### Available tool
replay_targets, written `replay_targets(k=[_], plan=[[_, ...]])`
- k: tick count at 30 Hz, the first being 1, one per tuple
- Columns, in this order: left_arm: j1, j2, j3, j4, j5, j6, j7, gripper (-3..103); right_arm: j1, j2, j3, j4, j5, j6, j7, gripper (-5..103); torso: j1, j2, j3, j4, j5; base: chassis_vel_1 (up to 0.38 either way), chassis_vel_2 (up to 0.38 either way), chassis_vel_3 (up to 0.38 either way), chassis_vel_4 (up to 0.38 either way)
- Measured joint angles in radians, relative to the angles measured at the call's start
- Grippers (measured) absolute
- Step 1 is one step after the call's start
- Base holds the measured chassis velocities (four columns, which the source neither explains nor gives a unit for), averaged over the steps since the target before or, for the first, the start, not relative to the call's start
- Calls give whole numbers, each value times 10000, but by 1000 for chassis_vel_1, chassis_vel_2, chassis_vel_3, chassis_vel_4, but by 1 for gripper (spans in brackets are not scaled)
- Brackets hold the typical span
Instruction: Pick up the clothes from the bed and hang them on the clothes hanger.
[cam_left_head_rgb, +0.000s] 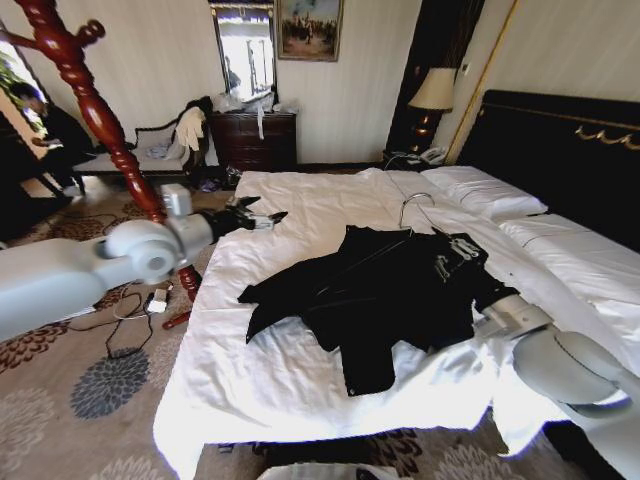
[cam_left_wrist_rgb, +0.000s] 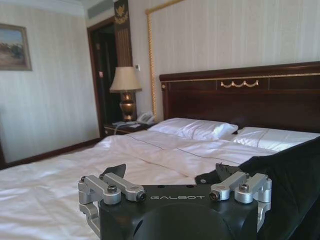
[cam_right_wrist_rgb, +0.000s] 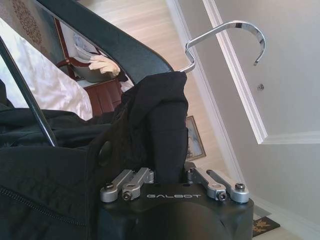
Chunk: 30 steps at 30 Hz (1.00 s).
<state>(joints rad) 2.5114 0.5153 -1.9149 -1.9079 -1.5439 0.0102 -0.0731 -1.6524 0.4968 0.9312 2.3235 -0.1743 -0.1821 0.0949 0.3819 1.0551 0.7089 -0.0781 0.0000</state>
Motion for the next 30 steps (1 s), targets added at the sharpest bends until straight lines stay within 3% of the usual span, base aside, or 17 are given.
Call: replay_targets(k=[5,15,25,30], plan=[[1279,996,-858,506,173,92,-123,100,-57,101,79,6,9,-1,28,23,0,0,0,2,2,0,0,0,0],[2767,2205,-1825,1492,359,95,-43,100,-164,190,139,-15,-11,27,104,23,0,-1,0,1,0,0,0,0,0],[3564,3174,-2100,2618,552,123,831,100,-139,212,149,11,98,26,191,23,-1,0,-1,3,1,0,0,0,0],[4131,3587,-2369,3057,895,27,947,101,-131,237,145,11,95,25,193,23,-1,0,-1,2,-1,0,0,0,0]])
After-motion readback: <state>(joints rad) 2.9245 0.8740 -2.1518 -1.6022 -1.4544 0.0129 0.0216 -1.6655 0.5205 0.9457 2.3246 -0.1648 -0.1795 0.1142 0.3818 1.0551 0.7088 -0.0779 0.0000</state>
